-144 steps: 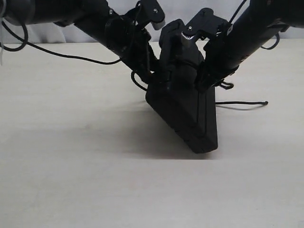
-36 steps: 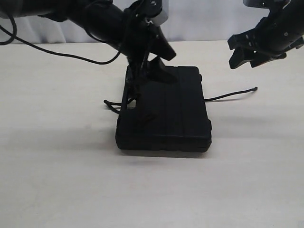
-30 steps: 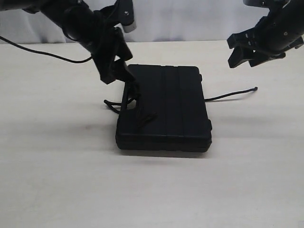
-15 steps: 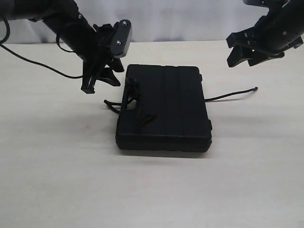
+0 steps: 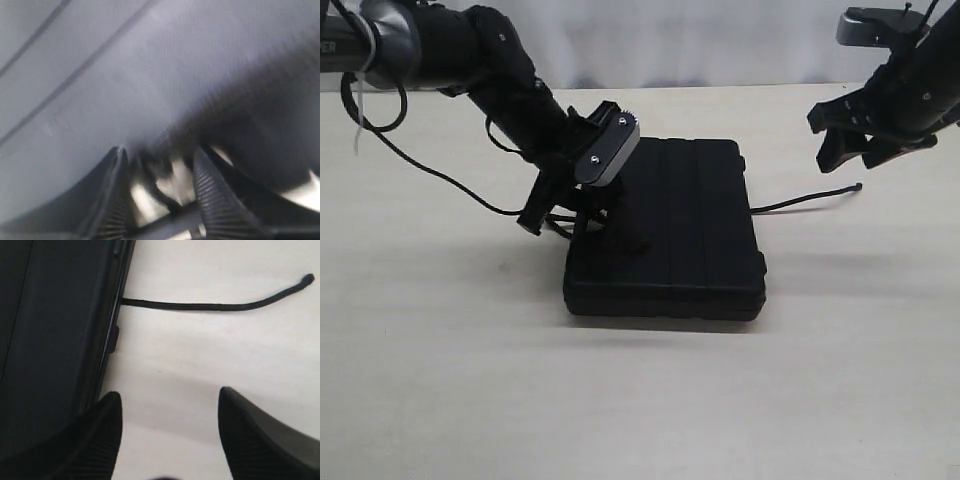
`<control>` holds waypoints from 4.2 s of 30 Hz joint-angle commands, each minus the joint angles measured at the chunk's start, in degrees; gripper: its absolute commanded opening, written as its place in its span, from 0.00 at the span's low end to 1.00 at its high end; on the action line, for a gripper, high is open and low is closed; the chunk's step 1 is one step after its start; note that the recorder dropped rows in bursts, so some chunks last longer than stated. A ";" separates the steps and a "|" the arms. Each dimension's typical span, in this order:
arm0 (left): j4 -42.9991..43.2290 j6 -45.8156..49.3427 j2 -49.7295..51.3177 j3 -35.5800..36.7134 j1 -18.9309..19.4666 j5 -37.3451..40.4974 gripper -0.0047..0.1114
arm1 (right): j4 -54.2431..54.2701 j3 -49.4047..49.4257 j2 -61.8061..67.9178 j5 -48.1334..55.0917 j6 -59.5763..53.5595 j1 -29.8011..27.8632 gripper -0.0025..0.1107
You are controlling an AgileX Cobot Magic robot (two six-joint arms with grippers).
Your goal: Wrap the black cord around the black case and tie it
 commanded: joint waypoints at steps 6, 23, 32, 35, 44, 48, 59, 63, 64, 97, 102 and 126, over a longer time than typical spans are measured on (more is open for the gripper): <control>-3.59 1.89 0.25 0.04 -1.65 -0.92 0.37 | 25.44 1.96 16.30 -9.44 -7.76 -11.18 0.50; -3.59 1.80 0.25 0.04 -1.65 -1.84 0.37 | 73.87 2.39 27.66 -13.94 -44.54 -13.47 0.06; -23.23 -16.06 0.25 0.04 -1.65 -10.51 0.19 | 56.87 2.61 8.22 -15.41 -37.33 -13.47 0.06; -27.85 -16.48 0.25 0.04 -1.65 -9.22 0.04 | 54.70 2.61 3.80 -13.62 -36.34 -13.47 0.06; -30.92 -12.23 0.55 0.04 -1.81 2.62 0.07 | 46.96 2.61 1.51 -11.07 -34.74 -13.47 0.06; -16.68 -11.69 1.58 0.04 -2.79 3.27 0.22 | 43.85 2.61 1.83 -10.70 -32.72 -13.47 0.06; -15.79 -16.64 -1.80 0.04 -2.93 -10.17 0.43 | 43.67 2.61 1.83 -10.23 -32.72 -13.47 0.06; -20.56 -27.21 -4.63 0.04 -2.93 -16.83 0.43 | 44.28 2.61 1.83 -10.19 -32.72 -13.47 0.06; -20.01 -29.81 -5.18 0.04 -2.93 -18.13 0.43 | 44.28 2.61 1.83 -10.19 -32.72 -13.47 0.06; 7.25 -98.44 3.32 -7.32 -6.37 10.41 0.56 | 44.56 2.61 1.83 -7.99 -31.44 -13.47 0.06; -6.09 -89.99 1.86 -7.32 -6.37 12.80 0.27 | 44.56 2.61 1.83 -7.99 -31.44 -13.47 0.06; -31.62 -94.27 4.75 -7.32 -6.27 -15.41 0.53 | 44.56 2.61 1.83 -7.99 -31.19 -13.47 0.06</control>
